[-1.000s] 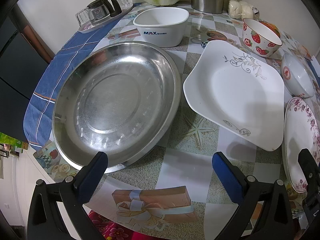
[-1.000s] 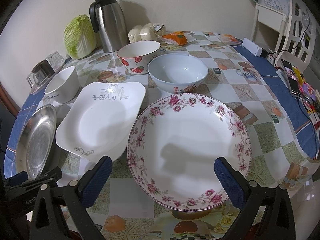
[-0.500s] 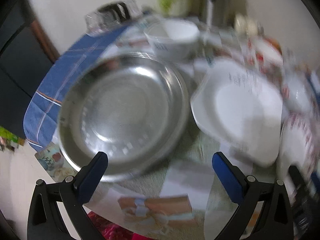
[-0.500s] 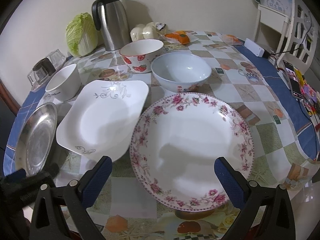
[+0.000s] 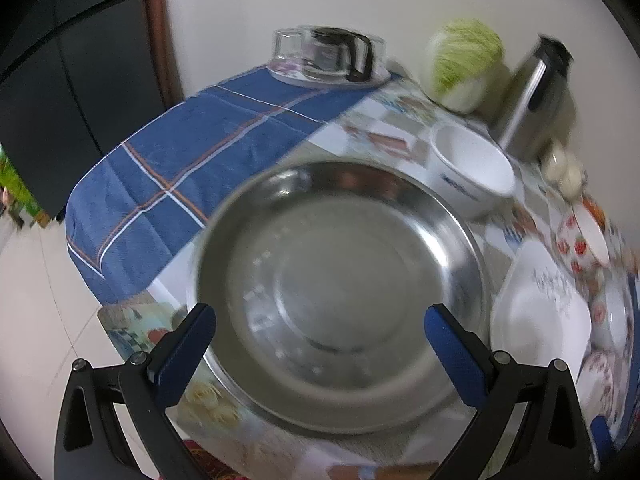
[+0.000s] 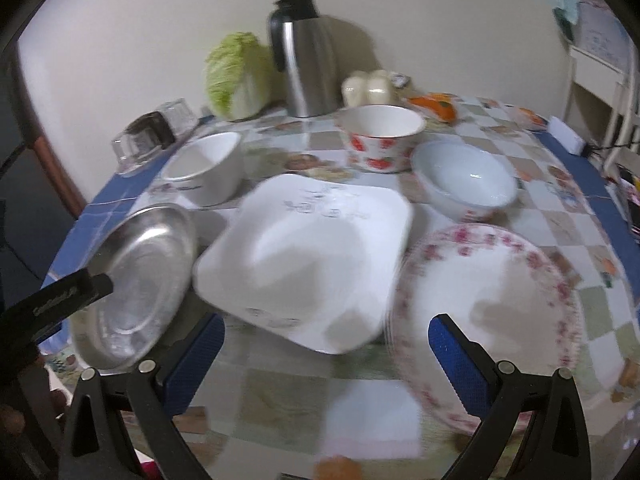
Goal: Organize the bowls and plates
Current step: 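Grasp the stainless steel tray rim with the left tool while the right tool grasps it too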
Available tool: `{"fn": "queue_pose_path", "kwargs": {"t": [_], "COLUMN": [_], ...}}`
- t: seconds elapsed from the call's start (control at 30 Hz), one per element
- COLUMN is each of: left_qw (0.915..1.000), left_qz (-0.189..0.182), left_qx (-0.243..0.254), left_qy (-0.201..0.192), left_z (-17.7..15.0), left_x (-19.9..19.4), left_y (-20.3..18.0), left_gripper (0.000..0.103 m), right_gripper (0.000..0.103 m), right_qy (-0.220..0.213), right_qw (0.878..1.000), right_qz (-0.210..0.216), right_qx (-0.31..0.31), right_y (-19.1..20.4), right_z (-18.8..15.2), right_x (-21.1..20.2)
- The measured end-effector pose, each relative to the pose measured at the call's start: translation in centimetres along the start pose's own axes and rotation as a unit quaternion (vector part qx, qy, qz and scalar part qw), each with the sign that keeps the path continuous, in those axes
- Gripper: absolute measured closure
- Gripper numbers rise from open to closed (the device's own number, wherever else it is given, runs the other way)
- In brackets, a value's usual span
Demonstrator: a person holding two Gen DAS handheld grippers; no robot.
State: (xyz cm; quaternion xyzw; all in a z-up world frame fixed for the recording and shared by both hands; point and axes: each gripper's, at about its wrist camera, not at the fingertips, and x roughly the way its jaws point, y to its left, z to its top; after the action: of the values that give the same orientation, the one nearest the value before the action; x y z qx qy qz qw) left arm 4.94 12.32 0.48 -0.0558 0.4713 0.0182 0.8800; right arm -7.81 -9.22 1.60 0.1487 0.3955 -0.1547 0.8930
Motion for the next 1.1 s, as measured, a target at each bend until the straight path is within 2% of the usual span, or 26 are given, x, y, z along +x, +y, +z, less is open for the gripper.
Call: {"fn": "queue_pose_path", "kwargs": {"t": [0.2, 0.27, 0.37, 0.47, 0.53, 0.63, 0.7, 0.73, 0.83, 0.9, 1.0, 1.1], "left_qw": [0.9979, 0.9976, 0.9971, 0.9964, 0.9958, 0.995, 0.9942, 0.9937, 0.994, 0.9946, 0.9952, 0.9956], "left_qz": [-0.005, 0.007, 0.033, 0.04, 0.04, 0.04, 0.034, 0.029, 0.035, 0.03, 0.033, 0.037], "left_qx": [-0.031, -0.042, -0.052, -0.062, -0.066, -0.067, -0.073, -0.076, -0.074, -0.075, -0.073, -0.073], "left_qy": [0.058, 0.056, 0.046, 0.041, 0.049, 0.062, 0.072, 0.077, 0.072, 0.066, 0.056, 0.046], "left_z": [1.0, 1.2, 1.2, 1.2, 1.4, 1.4, 1.5, 1.5, 1.6, 1.7, 2.1, 2.5], "left_x": [2.7, 3.0, 3.3, 3.7, 4.4, 5.3, 6.0, 6.3, 6.5, 6.6, 6.8, 7.1], "left_y": [2.7, 3.9, 5.2, 6.2, 6.7, 7.0, 7.2, 7.4, 7.6, 7.8, 8.0, 8.2], "left_gripper": [0.0, 0.0, 0.0, 0.0, 0.003, 0.017, 0.034, 0.038, 0.045, 0.054, 0.063, 0.065], "right_gripper": [0.0, 0.001, 0.009, 0.014, 0.021, 0.031, 0.049, 0.058, 0.066, 0.072, 0.077, 0.078], "right_qy": [0.0, 0.002, 0.008, 0.018, 0.026, 0.038, 0.045, 0.052, 0.059, 0.056, 0.059, 0.06], "right_qw": [0.999, 0.999, 0.998, 0.996, 0.994, 0.992, 0.99, 0.99, 0.989, 0.988, 0.986, 0.986], "right_qz": [0.033, 0.039, 0.059, 0.08, 0.092, 0.105, 0.113, 0.113, 0.121, 0.127, 0.136, 0.138], "right_qx": [-0.017, -0.02, -0.028, -0.035, -0.043, -0.056, -0.065, -0.068, -0.066, -0.064, -0.07, -0.075], "right_y": [2.7, 3.3, 4.4, 5.6, 6.5, 7.4, 8.1, 8.3, 8.6, 8.8, 9.2, 9.6], "right_z": [-0.2, -0.3, -0.5, -0.7, -0.9, -1.2, -1.4, -1.5, -1.6, -1.4, -1.2, -1.1], "right_x": [1.0, 1.4, 2.0, 2.7, 3.1, 3.7, 4.1, 4.5, 5.2, 5.4, 5.9, 6.5]}}
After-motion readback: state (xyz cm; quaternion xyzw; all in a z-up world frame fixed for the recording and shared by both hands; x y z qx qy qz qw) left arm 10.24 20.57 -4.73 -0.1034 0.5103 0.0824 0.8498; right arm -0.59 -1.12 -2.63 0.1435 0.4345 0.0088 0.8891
